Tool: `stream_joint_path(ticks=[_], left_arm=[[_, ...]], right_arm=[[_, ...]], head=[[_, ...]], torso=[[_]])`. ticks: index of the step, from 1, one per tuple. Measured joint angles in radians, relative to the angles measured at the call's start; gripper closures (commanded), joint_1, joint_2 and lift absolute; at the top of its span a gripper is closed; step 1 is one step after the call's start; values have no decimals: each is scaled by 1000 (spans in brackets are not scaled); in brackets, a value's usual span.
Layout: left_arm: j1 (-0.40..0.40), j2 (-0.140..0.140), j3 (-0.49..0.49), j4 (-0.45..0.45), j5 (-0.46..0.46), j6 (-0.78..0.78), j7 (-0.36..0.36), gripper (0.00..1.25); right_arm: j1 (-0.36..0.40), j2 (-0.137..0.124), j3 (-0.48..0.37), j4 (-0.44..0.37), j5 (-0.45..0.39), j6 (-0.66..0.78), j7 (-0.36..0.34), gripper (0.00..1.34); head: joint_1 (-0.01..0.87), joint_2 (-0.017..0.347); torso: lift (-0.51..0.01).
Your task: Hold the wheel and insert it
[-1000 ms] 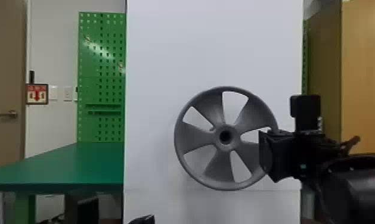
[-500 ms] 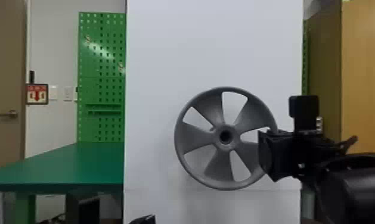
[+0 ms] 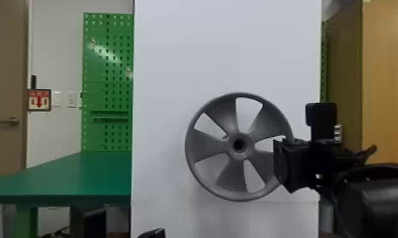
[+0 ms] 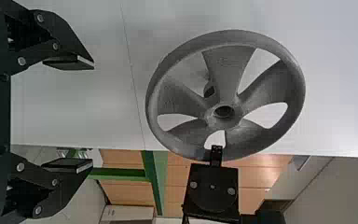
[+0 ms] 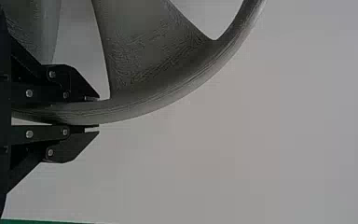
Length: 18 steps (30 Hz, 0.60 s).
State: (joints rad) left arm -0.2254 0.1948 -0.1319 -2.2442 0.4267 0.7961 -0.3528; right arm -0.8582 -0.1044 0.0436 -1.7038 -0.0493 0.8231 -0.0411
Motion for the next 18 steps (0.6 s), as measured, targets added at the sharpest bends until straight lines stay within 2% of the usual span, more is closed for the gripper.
stream_joint_path(ticks=[18], left_arm=[[-2, 0, -2, 3, 3, 0, 0, 502]], right_arm=[[-16, 1, 2, 46, 2, -34, 5, 1090]], head=[[0, 9]], torso=[[-494]])
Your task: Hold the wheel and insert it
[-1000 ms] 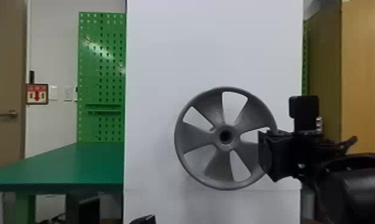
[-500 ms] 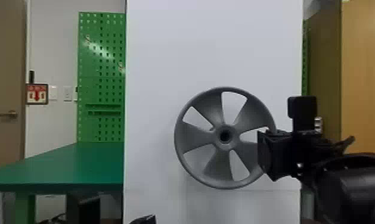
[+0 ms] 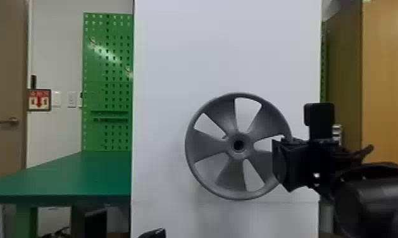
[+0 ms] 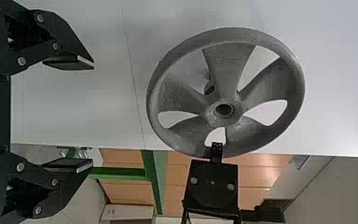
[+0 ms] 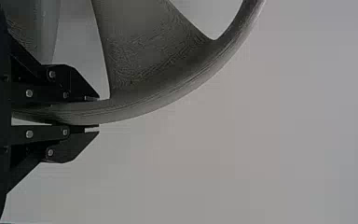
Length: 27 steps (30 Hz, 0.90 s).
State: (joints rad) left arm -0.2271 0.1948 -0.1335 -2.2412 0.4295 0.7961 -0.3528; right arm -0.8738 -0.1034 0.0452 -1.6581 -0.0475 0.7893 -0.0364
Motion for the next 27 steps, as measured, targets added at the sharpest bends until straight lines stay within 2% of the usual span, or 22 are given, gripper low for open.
stream_joint_path(ticks=[27], left_arm=[[-3, 0, -3, 1, 3, 0, 0, 502]], right_arm=[[-39, 24, -16, 123, 37, -56, 0, 1090]], head=[[0, 9]], torso=[[-494]])
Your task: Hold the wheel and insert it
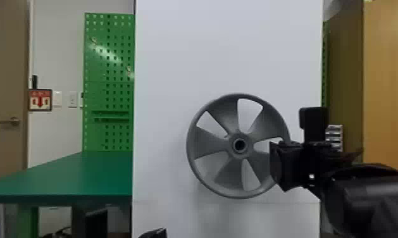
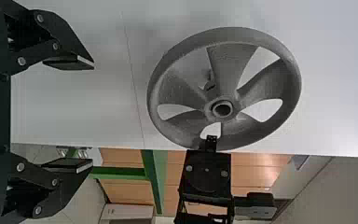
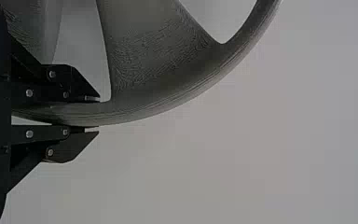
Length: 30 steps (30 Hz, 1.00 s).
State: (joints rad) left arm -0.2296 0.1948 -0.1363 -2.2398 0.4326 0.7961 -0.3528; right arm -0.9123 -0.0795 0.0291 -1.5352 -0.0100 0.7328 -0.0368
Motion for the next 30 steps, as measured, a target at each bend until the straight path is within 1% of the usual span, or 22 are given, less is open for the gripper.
stream_joint_path(ticks=[12, 26, 28, 30], left_arm=[[0, 0, 0, 0, 2, 0, 0, 502], [0, 1, 0, 2, 5, 0, 0, 502], [0, 1, 0, 2, 5, 0, 0, 502], [1, 1, 0, 2, 5, 0, 0, 502]], right_arm=[[-24, 9, -3, 53, 5, -28, -10, 1090], [-25, 11, 0, 61, 3, -36, -15, 1084], [-24, 11, 0, 61, 2, -36, -16, 1030], [-23, 12, -1, 61, 0, -36, -16, 889]], head=[[0, 9], [0, 9], [0, 9], [0, 9]], torso=[[-494], [-494], [-494], [-494]])
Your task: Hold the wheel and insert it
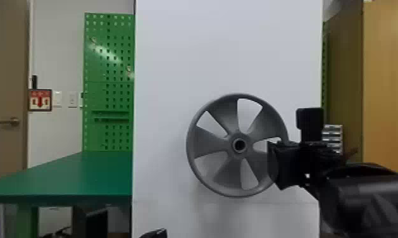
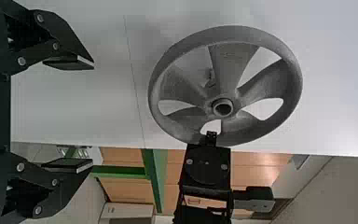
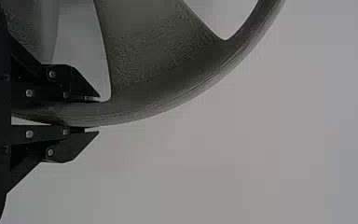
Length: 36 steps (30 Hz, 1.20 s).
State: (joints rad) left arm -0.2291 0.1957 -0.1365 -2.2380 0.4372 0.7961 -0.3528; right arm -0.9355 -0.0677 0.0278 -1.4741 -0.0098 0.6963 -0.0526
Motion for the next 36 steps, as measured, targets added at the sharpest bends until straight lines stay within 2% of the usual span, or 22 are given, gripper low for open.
stream_joint_path(ticks=[1, 4, 11, 15, 17, 36], left_arm=[[0, 0, 0, 0, 0, 0, 0, 502], [0, 0, 0, 0, 0, 0, 0, 502], [0, 0, 0, 0, 0, 0, 0, 502], [0, 0, 0, 0, 0, 0, 0, 502], [0, 0, 0, 0, 0, 0, 0, 502], [-2, 2, -1, 0, 1, 0, 0, 502]], right_arm=[[1, 0, -1, 1, -2, 0, 0, 803], [2, -1, -3, 1, -6, -4, -1, 742], [2, -4, -3, 6, -18, -9, 0, 456], [3, -4, -3, 9, -25, -16, 0, 116], [3, -5, -3, 11, -27, -19, 0, 12], [4, -6, 2, 17, -33, -26, 2, -1]], head=[[0, 9], [0, 9], [0, 9], [0, 9], [0, 9], [0, 9]], torso=[[-494], [-494], [-494], [-494], [-494], [-494]])
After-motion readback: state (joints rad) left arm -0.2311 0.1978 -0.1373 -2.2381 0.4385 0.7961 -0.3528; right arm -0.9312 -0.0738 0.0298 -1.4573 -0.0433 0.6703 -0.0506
